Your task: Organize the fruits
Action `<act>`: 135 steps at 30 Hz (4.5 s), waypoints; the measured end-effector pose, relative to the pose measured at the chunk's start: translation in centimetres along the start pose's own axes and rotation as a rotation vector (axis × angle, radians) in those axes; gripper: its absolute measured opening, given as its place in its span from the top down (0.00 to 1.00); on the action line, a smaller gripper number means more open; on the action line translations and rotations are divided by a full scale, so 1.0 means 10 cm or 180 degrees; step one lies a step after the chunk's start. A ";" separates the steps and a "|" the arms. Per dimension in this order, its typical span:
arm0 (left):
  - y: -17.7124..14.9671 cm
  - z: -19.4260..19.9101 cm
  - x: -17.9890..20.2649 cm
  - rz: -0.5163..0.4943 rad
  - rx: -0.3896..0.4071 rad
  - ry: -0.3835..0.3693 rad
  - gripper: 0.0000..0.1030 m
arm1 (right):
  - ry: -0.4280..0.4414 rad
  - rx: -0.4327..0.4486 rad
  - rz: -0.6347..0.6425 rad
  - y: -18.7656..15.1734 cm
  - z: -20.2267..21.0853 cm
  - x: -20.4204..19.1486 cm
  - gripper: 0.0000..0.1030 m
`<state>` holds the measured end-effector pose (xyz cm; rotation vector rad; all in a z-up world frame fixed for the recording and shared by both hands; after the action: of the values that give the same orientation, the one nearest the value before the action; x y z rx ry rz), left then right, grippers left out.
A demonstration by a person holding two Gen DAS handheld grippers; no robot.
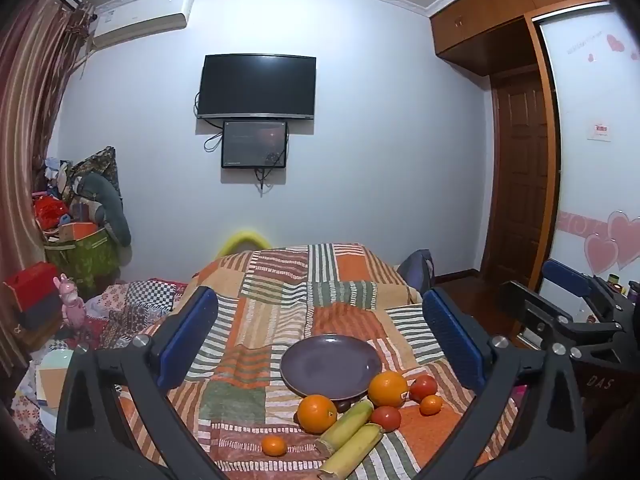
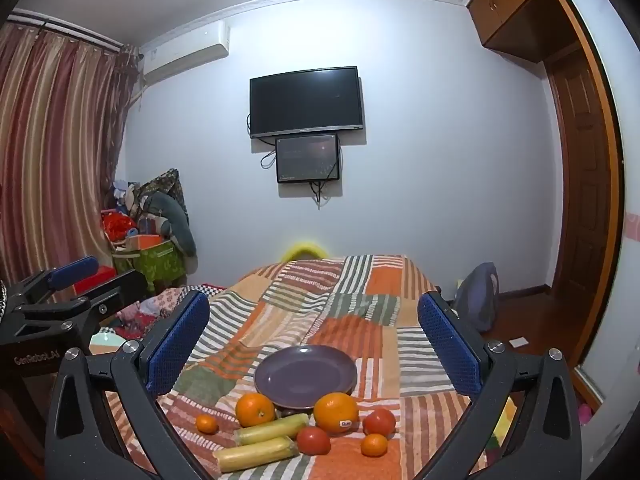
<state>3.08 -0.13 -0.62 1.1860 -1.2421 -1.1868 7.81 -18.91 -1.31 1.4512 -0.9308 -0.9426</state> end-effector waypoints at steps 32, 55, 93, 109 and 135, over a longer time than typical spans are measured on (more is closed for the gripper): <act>-0.03 -0.03 -0.02 0.0022 0.0013 0.0055 0.00 | -0.0026 0.0013 -0.0019 0.03 0.03 -0.01 0.00; 0.01 0.01 0.01 0.0001 0.0047 0.0045 0.00 | -0.0013 0.0017 -0.0008 0.03 0.03 -0.02 0.00; -0.15 -0.25 -0.05 0.0020 -0.0201 0.0060 0.00 | -0.0076 -0.0154 0.0030 -0.13 -0.13 0.07 0.00; -0.88 -1.01 -0.11 -0.0012 -0.1058 -0.0129 0.00 | -0.0256 -0.0932 -0.0020 -0.74 -0.51 0.53 0.00; -2.15 -1.74 -0.33 0.0257 -0.2403 -0.0320 0.06 | 0.0158 -0.2072 -0.0277 -1.69 -1.19 0.55 0.25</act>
<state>20.78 2.24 -22.02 0.5149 -0.7749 -1.4804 21.55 -18.42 -17.65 0.9538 -0.4555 -1.1349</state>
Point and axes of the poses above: each gripper's, at about its wrist camera, not at the fingertips, and z roughly against the way its jaws point, x to its right, y to its top, the point moved 3 cm from there along -z, roughly the way its jaws point, and after that the axes turned 13 degrees about x, right-handed, at the moved point
